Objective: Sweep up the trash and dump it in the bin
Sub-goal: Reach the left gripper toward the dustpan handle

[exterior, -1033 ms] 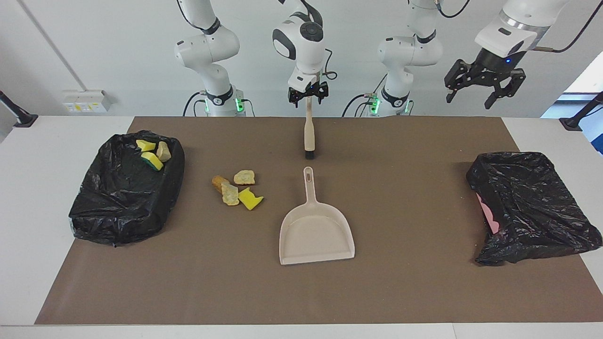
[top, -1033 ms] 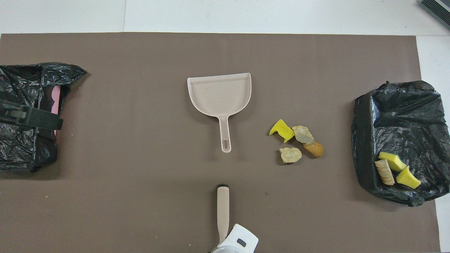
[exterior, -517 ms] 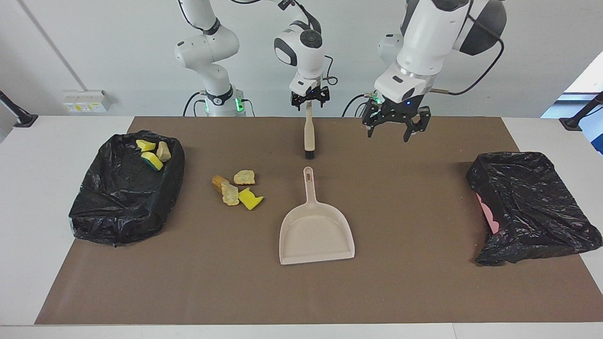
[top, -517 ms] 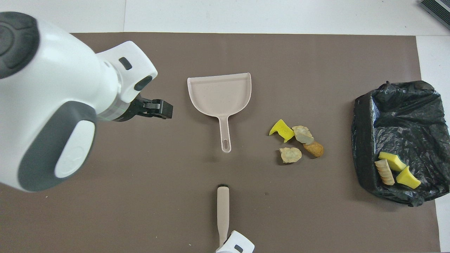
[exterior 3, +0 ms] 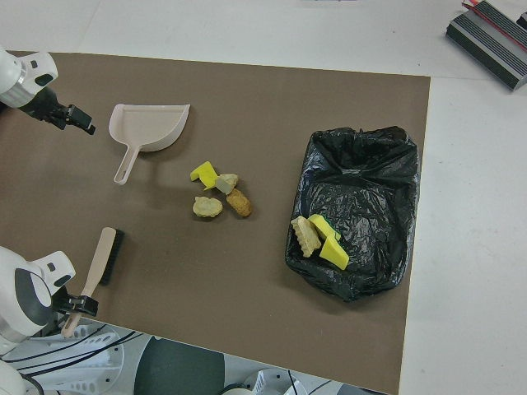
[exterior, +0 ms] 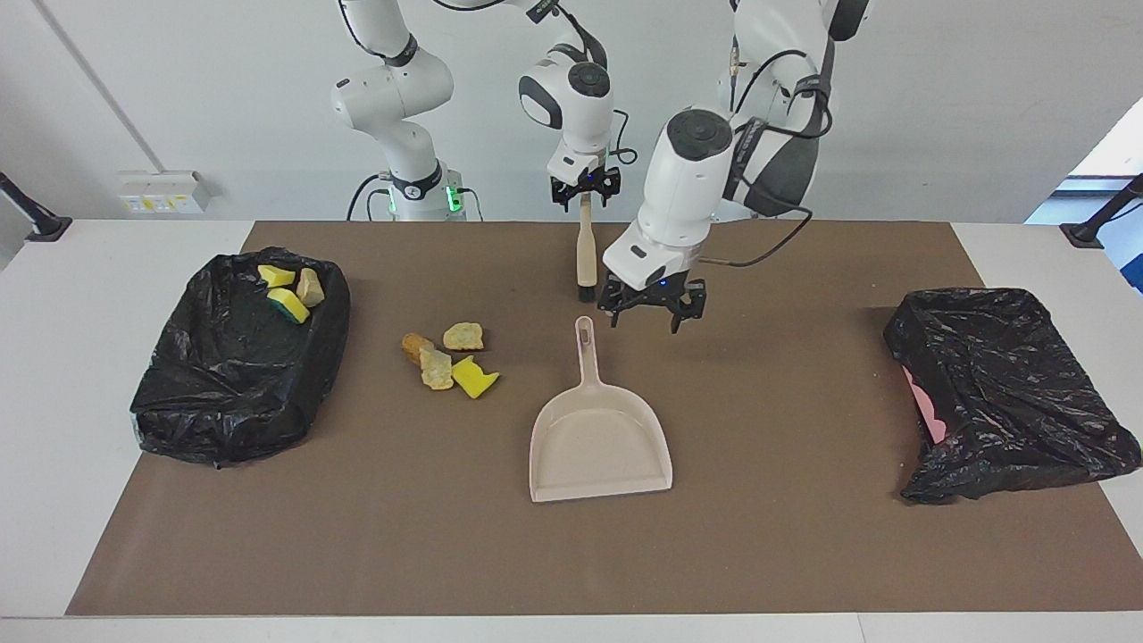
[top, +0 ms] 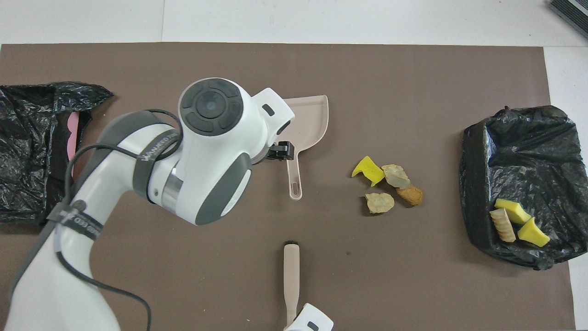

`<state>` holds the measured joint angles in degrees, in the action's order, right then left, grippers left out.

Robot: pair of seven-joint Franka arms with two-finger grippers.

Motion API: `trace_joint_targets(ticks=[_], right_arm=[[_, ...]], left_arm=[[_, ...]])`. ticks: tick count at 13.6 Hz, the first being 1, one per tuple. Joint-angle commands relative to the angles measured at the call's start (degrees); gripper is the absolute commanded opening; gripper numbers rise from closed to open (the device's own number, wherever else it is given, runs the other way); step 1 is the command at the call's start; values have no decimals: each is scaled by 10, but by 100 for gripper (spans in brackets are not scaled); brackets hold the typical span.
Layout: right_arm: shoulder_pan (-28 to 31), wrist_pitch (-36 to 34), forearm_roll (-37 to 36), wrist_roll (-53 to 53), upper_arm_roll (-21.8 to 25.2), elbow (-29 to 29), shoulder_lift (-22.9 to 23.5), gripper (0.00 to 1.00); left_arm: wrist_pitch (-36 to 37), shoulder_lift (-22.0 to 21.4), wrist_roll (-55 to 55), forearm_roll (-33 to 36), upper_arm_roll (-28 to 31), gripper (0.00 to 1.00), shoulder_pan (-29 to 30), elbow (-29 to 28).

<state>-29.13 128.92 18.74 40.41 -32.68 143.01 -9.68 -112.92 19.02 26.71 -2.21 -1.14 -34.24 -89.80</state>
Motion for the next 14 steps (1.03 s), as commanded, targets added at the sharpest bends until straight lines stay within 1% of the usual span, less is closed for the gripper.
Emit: trace_joint_targets(ticks=[1, 3, 5, 6, 9, 10, 11, 12, 13, 14], right_arm=[[-5, 17, 11, 10, 2, 9, -3, 13], [-3, 19, 7, 9, 2, 8, 0, 0], [2, 13, -5, 3, 4, 7, 4, 0], [10, 5, -26, 3, 5, 5, 5, 0], [53, -58, -72, -1, 6, -30, 3, 0], [69, -83, -84, -8, 7, -40, -2, 0], [85, -108, -91, -24, 8, -46, -10, 0], [110, -131, -92, -50, 9, -46, -27, 0], [141, -153, -92, -82, 9, -46, -45, 0], [166, -171, -92, -107, 9, -46, -64, 0]], left_arm=[[-33, 17, 38, 13, 9, 100, -26, -3], [-48, 35, 45, 13, 9, 100, -35, -1], [-65, 81, 68, 19, 10, 100, -52, 7], [-67, 94, 83, 34, 10, 100, -59, 11], [-88, 102, 91, 37, 10, 100, -59, 9], [-85, 103, 90, 38, 10, 100, -59, 10], [-86, 103, 90, 37, 10, 97, -59, 10], [-87, 103, 90, 37, 10, 90, -58, 10], [-88, 103, 89, 38, 10, 81, -58, 10], [-89, 103, 89, 40, 10, 66, -57, 10]])
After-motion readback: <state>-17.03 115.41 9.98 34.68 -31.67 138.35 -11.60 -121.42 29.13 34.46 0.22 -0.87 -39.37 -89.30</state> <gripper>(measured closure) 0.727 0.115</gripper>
